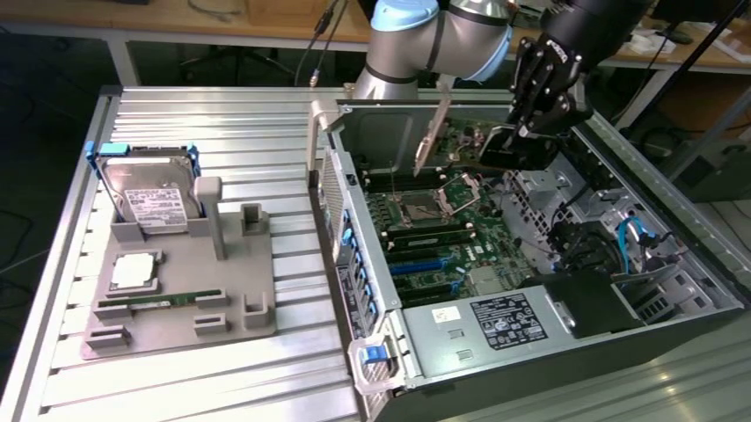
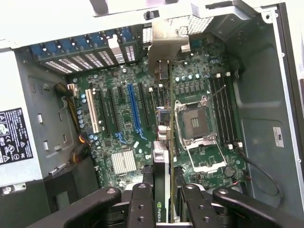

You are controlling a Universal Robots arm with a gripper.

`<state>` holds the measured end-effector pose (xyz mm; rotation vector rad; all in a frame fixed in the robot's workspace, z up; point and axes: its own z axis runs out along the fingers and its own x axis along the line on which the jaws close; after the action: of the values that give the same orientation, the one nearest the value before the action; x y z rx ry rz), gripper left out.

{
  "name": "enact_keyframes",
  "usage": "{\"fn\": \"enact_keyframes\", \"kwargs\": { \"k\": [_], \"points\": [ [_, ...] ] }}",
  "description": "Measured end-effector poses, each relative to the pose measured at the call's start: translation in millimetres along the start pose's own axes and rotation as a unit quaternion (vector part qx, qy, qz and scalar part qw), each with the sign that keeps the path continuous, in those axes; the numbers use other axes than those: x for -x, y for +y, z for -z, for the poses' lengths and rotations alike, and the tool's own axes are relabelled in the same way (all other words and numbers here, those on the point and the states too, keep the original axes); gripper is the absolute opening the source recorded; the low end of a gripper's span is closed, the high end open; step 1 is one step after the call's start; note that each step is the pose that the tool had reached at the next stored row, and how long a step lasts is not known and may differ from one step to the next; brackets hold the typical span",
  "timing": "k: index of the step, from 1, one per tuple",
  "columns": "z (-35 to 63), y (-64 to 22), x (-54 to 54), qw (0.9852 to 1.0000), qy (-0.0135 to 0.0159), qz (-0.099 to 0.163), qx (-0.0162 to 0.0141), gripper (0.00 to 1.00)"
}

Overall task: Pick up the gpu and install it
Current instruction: 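Insert the gpu into the slot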

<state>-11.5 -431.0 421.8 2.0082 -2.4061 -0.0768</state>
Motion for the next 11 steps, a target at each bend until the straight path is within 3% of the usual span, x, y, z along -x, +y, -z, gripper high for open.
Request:
{"fn": "enact_keyframes", "kwargs": {
  "k": [7, 11],
  "points": [
    [-0.1, -0.8, 0.1, 0.9994, 0.0015, 0.035, 0.001, 0.27],
    [-0.1, -1.4, 0.3, 0.9982, 0.0025, 0.06, 0.0017, 0.27]
  ]
}}
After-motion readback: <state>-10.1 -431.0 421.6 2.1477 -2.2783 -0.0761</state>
